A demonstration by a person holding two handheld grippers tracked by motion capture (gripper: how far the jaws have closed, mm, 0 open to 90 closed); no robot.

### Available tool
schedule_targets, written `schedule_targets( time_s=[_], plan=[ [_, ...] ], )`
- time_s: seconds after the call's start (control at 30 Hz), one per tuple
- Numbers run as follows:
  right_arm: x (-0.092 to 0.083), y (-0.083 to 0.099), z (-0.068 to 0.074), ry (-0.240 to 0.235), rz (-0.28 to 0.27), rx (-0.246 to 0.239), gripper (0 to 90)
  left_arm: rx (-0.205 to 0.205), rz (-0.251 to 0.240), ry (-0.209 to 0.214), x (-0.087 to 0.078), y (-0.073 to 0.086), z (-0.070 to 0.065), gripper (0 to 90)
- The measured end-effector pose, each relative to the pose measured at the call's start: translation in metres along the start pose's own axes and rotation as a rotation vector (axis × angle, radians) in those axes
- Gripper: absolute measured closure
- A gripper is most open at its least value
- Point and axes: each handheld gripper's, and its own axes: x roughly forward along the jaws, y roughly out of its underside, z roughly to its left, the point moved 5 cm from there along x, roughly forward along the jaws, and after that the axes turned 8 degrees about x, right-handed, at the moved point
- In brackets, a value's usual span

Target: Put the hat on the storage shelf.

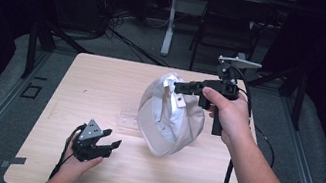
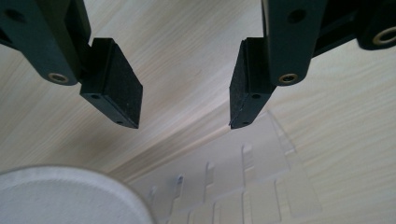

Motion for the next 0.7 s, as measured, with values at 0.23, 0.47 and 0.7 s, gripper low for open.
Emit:
schedule_targets(
  time_s=[0.23,0.47,0.7],
  plan=[
    [0.001,-0.011,0.002,0.007,-0.035,0.008,82.7,0.093,-0.027,0.032,0.008,-0.033,-0.031,39.4],
    [0.000,-0.021,0.002,0.027,-0.070,0.014,82.7,0.176,-0.016,0.084,0.027,-0.054,-0.068,37.7],
    [0.001,-0.026,0.002,0.039,-0.104,0.014,82.7,0.188,0.009,0.064,0.050,-0.069,-0.088,38.8]
  ],
)
